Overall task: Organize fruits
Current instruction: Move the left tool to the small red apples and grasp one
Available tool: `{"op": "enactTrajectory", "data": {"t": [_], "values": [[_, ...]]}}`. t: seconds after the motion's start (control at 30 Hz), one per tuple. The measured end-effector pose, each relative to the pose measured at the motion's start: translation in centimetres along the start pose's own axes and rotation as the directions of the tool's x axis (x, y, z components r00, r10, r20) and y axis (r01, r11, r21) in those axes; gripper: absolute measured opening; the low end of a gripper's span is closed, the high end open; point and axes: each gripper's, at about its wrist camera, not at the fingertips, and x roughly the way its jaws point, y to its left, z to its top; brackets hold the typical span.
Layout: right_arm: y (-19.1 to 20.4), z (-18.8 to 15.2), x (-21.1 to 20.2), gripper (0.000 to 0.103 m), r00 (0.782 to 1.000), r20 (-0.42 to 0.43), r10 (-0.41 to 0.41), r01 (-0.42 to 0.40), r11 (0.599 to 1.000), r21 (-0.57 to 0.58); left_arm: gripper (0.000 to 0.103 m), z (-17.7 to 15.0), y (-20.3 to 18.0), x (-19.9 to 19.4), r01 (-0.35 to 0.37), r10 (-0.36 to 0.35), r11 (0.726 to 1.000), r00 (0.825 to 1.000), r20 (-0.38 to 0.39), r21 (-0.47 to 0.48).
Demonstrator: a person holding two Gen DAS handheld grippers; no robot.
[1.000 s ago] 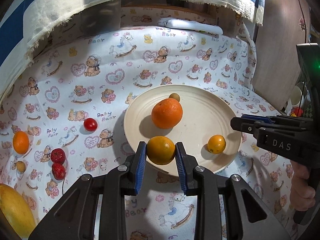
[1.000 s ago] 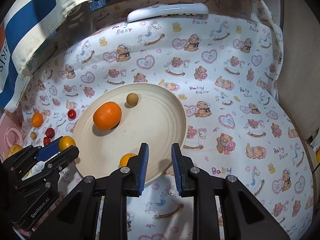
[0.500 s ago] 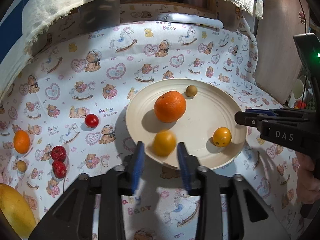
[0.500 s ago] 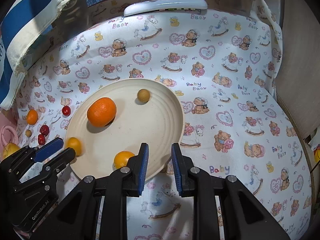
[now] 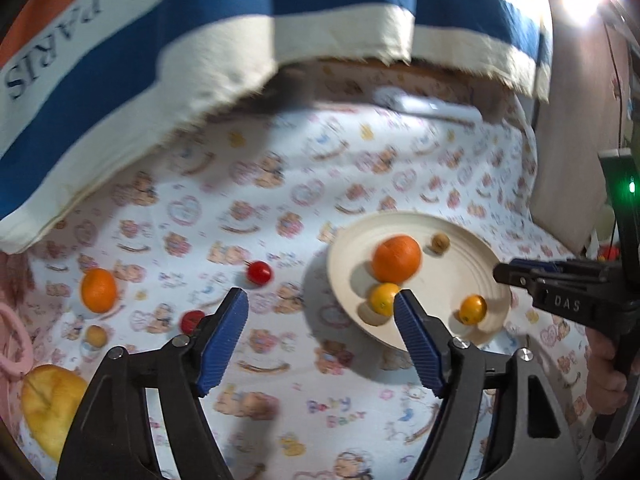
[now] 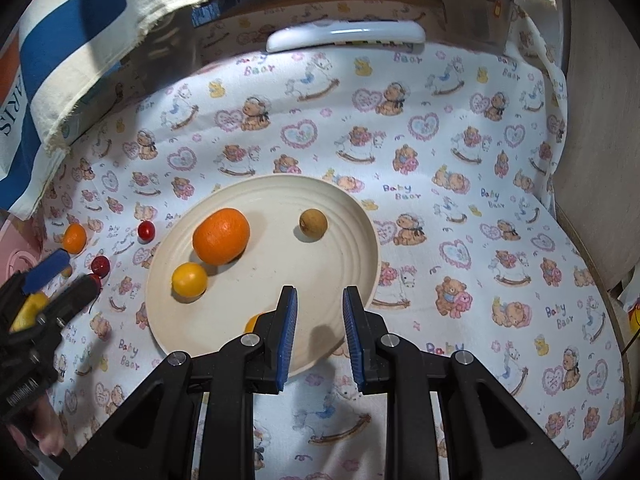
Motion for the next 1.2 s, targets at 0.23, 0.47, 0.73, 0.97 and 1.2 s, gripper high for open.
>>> {"op": "enactTrajectory", "data": {"t": [0.23,0.47,0.73,0.97,1.2], "values": [[0.4,-0.1,0.4,0.025,1.000,0.006,0.004,-0.004,1.000,-0.022,0.081,0.0,3.2,0.4,-0.068,0.067,0.994,0.998,-0.010,-0.086],[0.7,-0.3,1.0,0.025,1.000,0.008,-0.011,0.012,0.999,-0.044,0.062,-1.2,6.2,3.3,-0.174,0.139,0.972,0.968,-0.209,-0.161],[1.0,-0.4,1.1,0.025,1.000,0.007,-0.012,0.012,0.998,-0.057,0.042,-2.3,6.6,4.6,-0.263,0.225,0.959,0.936,-0.271,-0.110],[1.1,-0.5,0.9,0.025,1.000,0.011,-0.011,0.012,0.998,-0.064,0.031,-2.9,6.7,5.7,-0.265,0.228,0.961,0.924,-0.307,-0.084],[1.1,-0.5,0.8,0.025,1.000,0.011,-0.010,0.011,0.998,-0.068,0.024,-3.1,6.5,5.9,-0.281,0.246,0.957,0.919,-0.309,-0.075]]}}
